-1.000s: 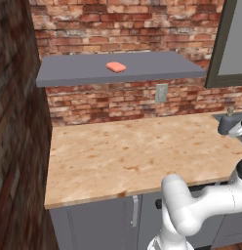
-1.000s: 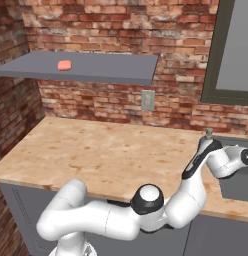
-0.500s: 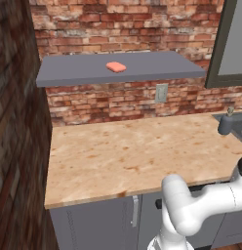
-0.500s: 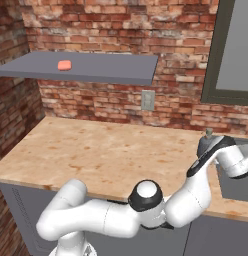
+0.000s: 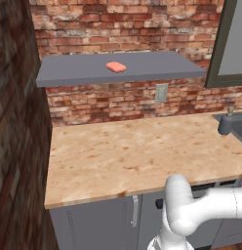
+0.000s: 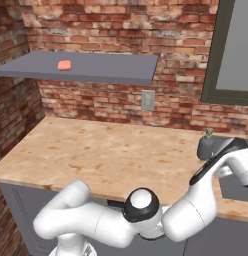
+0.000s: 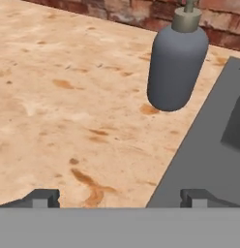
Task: Locate and retrieve the bar soap and soap dispenser from the cabinet. Place them next to the sink.
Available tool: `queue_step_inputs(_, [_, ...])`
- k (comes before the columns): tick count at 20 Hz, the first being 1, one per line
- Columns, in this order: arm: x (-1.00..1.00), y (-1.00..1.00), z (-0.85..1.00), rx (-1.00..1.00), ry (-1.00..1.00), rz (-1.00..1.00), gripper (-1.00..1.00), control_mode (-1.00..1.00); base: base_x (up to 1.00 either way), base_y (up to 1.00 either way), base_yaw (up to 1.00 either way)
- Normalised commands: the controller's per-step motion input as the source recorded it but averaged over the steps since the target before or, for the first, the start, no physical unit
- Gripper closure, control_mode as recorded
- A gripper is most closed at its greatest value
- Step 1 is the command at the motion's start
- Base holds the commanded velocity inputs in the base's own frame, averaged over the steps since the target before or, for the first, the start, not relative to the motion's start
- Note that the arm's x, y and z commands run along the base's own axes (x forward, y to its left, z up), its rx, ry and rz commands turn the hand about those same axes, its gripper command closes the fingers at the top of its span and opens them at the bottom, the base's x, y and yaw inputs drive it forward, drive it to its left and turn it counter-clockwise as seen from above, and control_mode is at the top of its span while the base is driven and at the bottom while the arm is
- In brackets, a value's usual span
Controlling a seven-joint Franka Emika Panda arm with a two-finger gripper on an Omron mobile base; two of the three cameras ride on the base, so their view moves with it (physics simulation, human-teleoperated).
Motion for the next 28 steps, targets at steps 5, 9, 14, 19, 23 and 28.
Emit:
queue_step_inputs(5, [-1.00,0.80,0.00,-0.18,0.00,0.03,-1.00,-1.00,0.00,0.00,0.00])
queue_step_inputs(9, [-0.96,0.96,0.00,-0.19,0.00,0.00,-1.00,-1.00,0.00,0.00,0.00])
queue_step_inputs(14, [-0.69,0.92,0.00,-0.25,0.00,0.00,-1.00,-1.00,0.00,0.00,0.00])
queue_step_inputs(19, [-0.22,0.70,0.09,-0.25,0.05,-0.05,-1.00,-1.00,0.00,0.00,0.00])
queue_step_inputs(23, [-0.02,0.54,0.24,-0.19,0.08,-0.13,-1.00,-1.00,0.00,0.00,0.00])
queue_step_inputs(28, [0.02,0.44,0.17,-0.21,0.17,-0.15,-1.00,-1.00,0.00,0.00,0.00])
